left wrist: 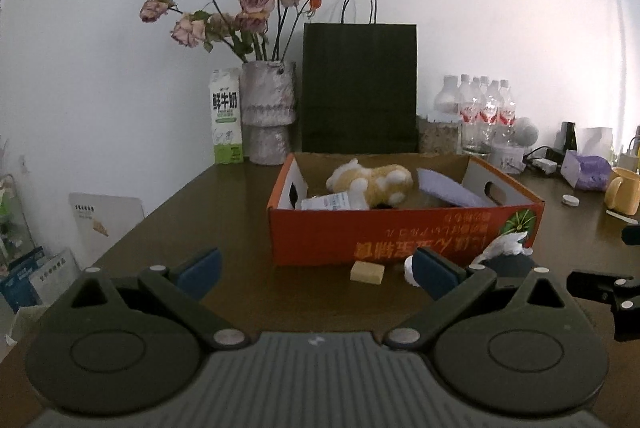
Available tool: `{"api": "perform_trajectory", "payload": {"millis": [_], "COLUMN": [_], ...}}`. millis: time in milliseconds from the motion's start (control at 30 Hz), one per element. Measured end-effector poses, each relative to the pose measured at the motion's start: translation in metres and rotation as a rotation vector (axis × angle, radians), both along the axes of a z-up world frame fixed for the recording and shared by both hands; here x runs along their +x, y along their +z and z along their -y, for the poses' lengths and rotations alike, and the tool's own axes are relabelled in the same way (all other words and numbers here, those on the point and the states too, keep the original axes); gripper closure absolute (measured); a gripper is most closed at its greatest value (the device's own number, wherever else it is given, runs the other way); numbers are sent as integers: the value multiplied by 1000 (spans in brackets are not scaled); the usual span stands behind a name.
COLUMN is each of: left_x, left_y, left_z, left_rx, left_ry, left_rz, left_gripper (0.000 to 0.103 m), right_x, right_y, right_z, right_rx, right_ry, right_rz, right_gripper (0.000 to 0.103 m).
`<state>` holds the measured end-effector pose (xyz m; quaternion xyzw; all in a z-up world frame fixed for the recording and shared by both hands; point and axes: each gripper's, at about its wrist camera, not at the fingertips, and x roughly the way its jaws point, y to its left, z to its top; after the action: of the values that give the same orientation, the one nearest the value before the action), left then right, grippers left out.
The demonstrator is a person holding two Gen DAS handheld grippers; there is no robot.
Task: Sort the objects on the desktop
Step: 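Withdraw both tools from the box back toward the table, then move the right tool toward the white tissue beside the box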
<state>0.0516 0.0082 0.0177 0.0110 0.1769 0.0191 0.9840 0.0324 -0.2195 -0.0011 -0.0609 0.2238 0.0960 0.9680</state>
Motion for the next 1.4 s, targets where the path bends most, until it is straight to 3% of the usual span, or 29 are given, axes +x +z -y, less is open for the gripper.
{"api": "perform_trajectory", "payload": {"millis": [500, 667, 800, 867, 1033, 1167, 1400], "left_x": [6, 5, 5, 5, 6, 4, 7], "left_y": [-14, -18, -22, -22, -23, -24, -22], "left_z": [-7, -12, -18, -20, -23, -23, -22], "left_rx": [-6, -17, -32, -37, -47, -50, -48], "left_ry": [21, 25, 28, 30, 28, 20, 15], "left_rz": [-54, -65, -76, -79, -83, -87, -86], "left_gripper": [0, 0, 0, 0, 0, 0, 0], "right_x": [42, 74, 88, 88, 88, 83, 62], "right_y": [-33, -44, -49, -49, -48, -44, -37], "right_z": [-3, -14, -17, -17, -20, -16, -12], "right_rx": [25, 4, 10, 27, 25, 50, 100], "right_ry": [-7, -15, -33, -24, -18, -16, 12], "right_rz": [-160, -230, -268, -274, -280, -264, -241], "right_gripper": [2, 9, 24, 30, 32, 40, 41]}}
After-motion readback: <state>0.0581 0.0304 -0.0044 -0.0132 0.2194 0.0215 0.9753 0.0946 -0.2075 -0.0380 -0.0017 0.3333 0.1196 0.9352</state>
